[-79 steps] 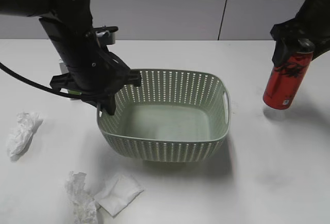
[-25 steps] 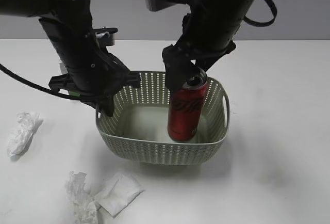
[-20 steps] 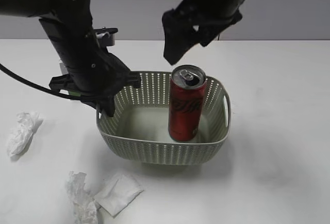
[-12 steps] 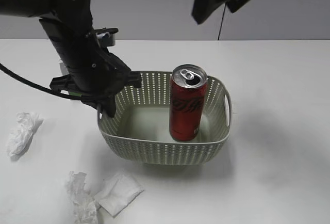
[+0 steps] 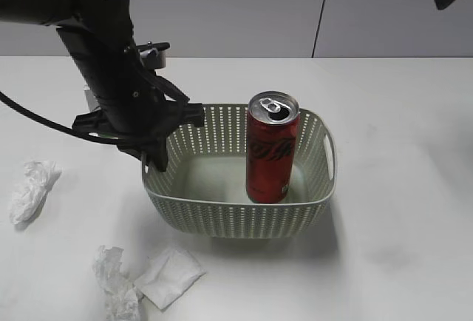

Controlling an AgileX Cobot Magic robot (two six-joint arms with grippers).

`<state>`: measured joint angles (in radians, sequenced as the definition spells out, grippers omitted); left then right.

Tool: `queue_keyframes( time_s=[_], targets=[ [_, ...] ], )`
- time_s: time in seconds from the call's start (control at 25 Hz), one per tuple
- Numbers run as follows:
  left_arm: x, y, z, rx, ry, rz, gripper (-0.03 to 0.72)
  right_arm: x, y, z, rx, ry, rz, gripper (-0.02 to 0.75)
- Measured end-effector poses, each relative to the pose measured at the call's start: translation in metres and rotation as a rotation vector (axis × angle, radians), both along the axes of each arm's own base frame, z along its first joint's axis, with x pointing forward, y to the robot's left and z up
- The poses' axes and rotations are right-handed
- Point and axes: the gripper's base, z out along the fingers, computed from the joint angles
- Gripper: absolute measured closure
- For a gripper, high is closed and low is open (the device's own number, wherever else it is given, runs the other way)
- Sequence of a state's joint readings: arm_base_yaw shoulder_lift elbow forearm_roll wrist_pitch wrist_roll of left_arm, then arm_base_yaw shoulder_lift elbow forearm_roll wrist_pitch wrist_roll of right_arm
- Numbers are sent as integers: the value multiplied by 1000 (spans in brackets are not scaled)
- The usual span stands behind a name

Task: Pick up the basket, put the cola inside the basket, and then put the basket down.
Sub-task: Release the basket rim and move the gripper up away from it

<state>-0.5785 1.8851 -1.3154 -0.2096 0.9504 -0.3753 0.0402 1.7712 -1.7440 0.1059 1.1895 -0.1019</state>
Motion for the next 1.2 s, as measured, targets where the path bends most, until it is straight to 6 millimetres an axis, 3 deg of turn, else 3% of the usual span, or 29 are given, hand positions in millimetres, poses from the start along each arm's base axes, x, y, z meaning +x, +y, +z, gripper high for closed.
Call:
queue_keyframes(
  time_s=[0.2,0.48,0.64,0.92,1.2],
  targets=[
    [0,-1,0,-7,5,4,691,-35,-2,8,-4,7,-2,142],
    [5,-4,-2,-12,3,28,691,-121,-6,22,-16,-59,9,143],
    [14,-11,-15,1,30,28,691,-172,-10,18,-39,-137,13,143],
    [23,-16,-33,10,40,35,691,-266,-16,-14,-58,-287,6,143],
    [25,-17,-34,3,28,38,691,-329,-17,-52,-39,-453,-1,143]
  ],
)
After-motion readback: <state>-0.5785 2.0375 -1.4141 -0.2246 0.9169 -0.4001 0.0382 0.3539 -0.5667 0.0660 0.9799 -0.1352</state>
